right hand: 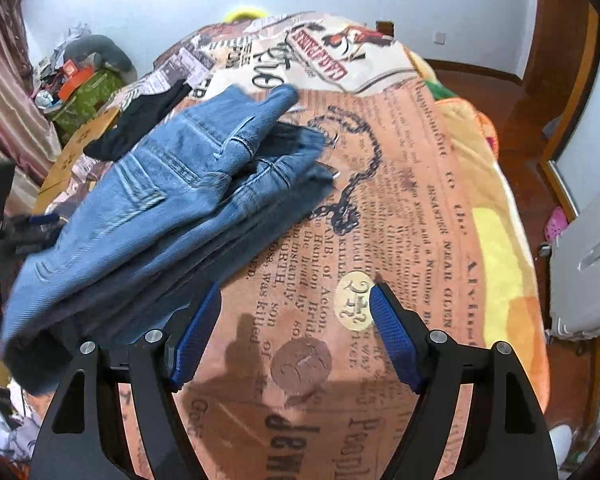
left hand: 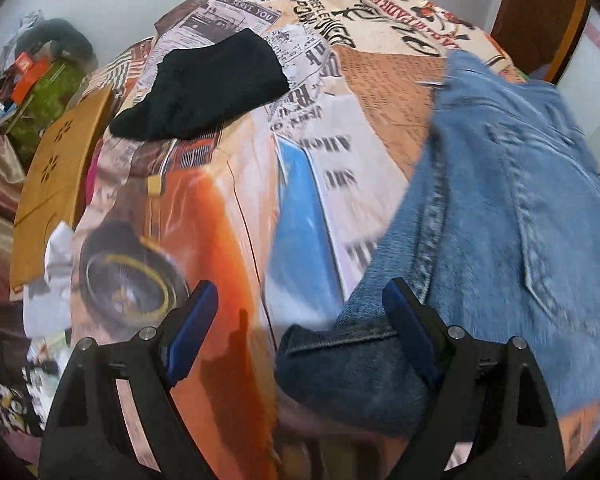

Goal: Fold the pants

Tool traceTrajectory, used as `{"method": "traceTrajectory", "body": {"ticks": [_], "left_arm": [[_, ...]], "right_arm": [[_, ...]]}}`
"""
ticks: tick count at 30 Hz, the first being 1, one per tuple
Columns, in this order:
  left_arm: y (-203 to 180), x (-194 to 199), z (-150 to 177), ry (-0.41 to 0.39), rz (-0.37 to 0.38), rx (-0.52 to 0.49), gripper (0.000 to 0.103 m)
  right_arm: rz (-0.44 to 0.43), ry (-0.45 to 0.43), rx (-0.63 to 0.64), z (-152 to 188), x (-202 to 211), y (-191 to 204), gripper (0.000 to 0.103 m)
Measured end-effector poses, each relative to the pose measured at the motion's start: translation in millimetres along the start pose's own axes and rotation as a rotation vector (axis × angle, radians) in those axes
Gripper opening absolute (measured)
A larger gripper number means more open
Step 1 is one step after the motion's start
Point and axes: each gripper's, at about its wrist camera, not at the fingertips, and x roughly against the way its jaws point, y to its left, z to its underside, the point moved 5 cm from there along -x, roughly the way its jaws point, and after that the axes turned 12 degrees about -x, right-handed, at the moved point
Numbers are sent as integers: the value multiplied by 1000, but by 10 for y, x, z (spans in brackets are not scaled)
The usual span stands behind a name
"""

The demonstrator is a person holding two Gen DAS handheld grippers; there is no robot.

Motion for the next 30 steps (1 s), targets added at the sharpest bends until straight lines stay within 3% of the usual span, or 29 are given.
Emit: {"method": "traceTrajectory", "body": {"ticks": [6, 11, 16, 18, 19, 21, 23, 25, 28, 30], "left_arm": [[-352, 375, 205, -63, 21, -33, 86], [-474, 659, 152, -116, -40, -131, 84], [-408, 981, -134, -224, 78, -55, 84], [-427, 1077, -287, -265, 140, -32, 79], [-464, 1094, -361, -273, 178, -31, 70], [-579, 1067, -442, -258, 219, -54, 51], [-737, 937, -476, -213, 233, -102, 24], [-864, 794, -444, -176, 230, -135, 21], [-989, 508, -282, -107, 214, -166, 21], [-993, 417, -175, -118, 194, -180, 21]], "right_arm": [[-18, -92, 36, -71, 369, 121, 75], [-70, -154, 72, -129, 590, 324, 75], [-151, -179, 144, -103, 633, 649, 75], [-171, -168, 179, -64, 591, 783, 71], [-180, -160, 193, -48, 560, 837, 65], [-202, -128, 221, 7, 462, 947, 51], [-219, -79, 237, 66, 315, 1011, 36], [-220, -21, 237, 140, 131, 1039, 29], [-210, 12, 230, 239, -7, 965, 28], [-204, 29, 207, 284, -51, 878, 25]]}}
